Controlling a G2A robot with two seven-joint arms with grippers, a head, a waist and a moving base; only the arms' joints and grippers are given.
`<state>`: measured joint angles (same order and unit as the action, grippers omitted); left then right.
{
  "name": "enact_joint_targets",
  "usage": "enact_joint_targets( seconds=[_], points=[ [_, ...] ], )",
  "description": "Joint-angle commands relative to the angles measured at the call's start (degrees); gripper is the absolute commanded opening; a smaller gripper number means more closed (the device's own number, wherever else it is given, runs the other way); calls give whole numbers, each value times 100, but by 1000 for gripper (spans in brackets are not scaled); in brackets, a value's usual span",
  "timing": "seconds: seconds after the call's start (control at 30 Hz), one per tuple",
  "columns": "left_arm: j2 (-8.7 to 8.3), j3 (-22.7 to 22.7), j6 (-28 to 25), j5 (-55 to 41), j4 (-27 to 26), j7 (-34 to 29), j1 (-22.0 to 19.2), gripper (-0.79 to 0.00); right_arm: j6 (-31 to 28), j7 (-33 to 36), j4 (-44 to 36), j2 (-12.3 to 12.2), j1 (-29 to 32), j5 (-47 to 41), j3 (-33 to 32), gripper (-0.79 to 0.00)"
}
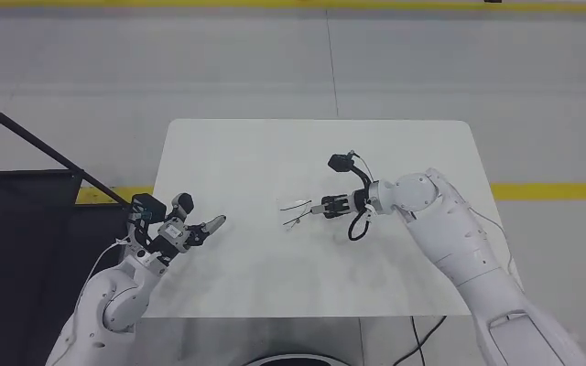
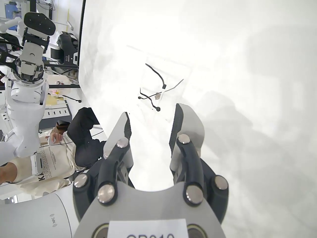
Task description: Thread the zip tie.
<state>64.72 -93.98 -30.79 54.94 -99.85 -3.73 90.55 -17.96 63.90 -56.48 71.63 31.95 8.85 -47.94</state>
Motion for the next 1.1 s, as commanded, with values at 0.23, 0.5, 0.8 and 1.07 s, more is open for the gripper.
enact_joint_targets(
  seconds=[0.23, 0.5, 0.8, 1.07],
  points=[
    [0, 0, 0, 0, 0, 0, 0, 0, -124, -41, 444, 131, -202, -132, 188, -496],
    [0, 0, 0, 0, 0, 0, 0, 0, -157, -41, 686, 235, -344, -195, 326, -536],
    [0, 0, 0, 0, 0, 0, 0, 0, -220, -32, 914, 333, -469, -251, 433, -603],
    [0, 0, 0, 0, 0, 0, 0, 0, -282, 13, 1046, 393, -530, -297, 485, -763]
  ],
)
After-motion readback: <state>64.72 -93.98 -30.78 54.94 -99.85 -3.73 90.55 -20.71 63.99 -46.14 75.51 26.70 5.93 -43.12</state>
